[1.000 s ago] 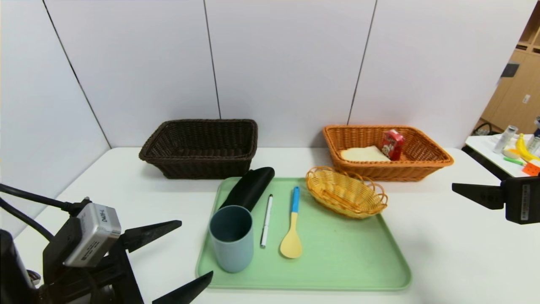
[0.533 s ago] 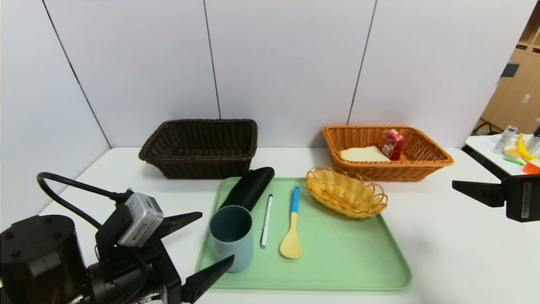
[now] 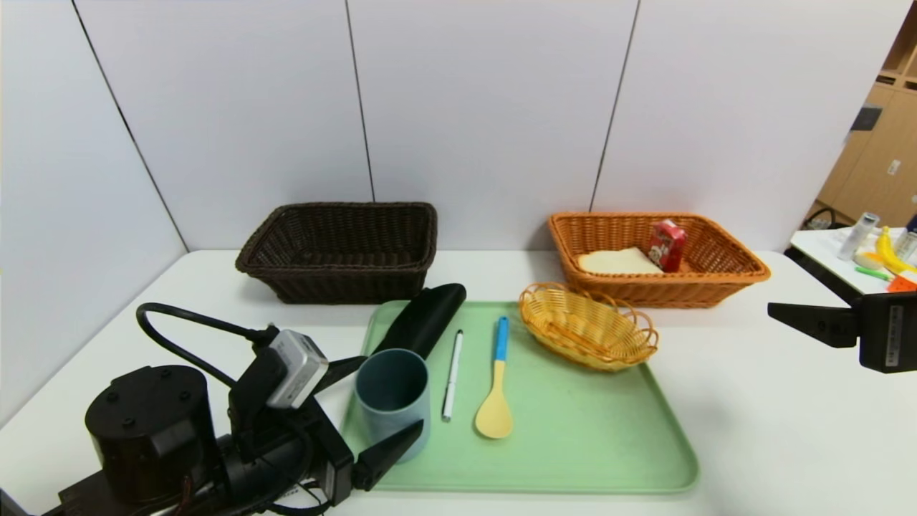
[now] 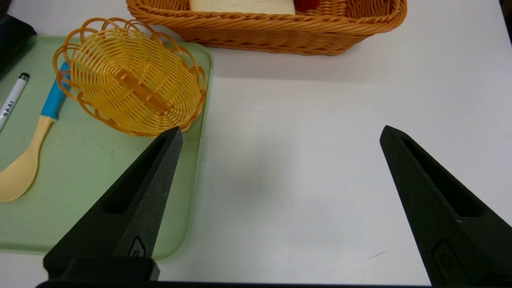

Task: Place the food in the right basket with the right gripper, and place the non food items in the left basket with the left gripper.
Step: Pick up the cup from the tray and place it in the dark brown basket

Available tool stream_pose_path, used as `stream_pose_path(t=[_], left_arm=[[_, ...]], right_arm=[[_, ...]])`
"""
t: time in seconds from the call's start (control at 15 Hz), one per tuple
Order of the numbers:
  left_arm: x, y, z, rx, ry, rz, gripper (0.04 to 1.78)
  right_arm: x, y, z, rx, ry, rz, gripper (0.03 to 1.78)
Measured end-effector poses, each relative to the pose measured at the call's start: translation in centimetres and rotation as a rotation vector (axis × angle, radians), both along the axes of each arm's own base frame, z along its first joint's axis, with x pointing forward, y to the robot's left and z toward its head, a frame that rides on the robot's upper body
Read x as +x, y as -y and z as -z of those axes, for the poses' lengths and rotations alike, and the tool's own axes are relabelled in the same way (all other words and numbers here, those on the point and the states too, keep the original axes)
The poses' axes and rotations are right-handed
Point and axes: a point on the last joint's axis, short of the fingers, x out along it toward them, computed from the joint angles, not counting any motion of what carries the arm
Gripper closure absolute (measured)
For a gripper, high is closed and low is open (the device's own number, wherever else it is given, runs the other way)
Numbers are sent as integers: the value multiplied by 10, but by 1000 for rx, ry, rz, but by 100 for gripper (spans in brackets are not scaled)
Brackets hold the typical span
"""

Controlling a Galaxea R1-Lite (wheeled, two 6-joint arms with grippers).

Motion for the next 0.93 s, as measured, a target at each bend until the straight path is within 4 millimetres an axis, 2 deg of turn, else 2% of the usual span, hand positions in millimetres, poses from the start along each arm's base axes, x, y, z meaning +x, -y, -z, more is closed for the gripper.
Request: stream_pose_path(t=[0.47, 0.53, 0.67, 0.73, 0.93], left_arm=[[1, 0, 10, 17, -14, -25, 13], [1, 0, 9, 14, -10, -25, 22], [2, 1, 9, 10, -8, -22, 56], [1, 2, 9, 10, -10, -17, 65], [-1, 3, 9, 10, -15, -12, 71]], right_arm=[[-3, 0, 1, 0, 1, 0, 11], [-4, 1, 0, 1, 1, 0, 11], [-5, 1, 0, 0, 2, 0, 11], [-6, 1, 0, 1, 3, 0, 11], [-7, 1, 0, 1, 5, 0, 11]])
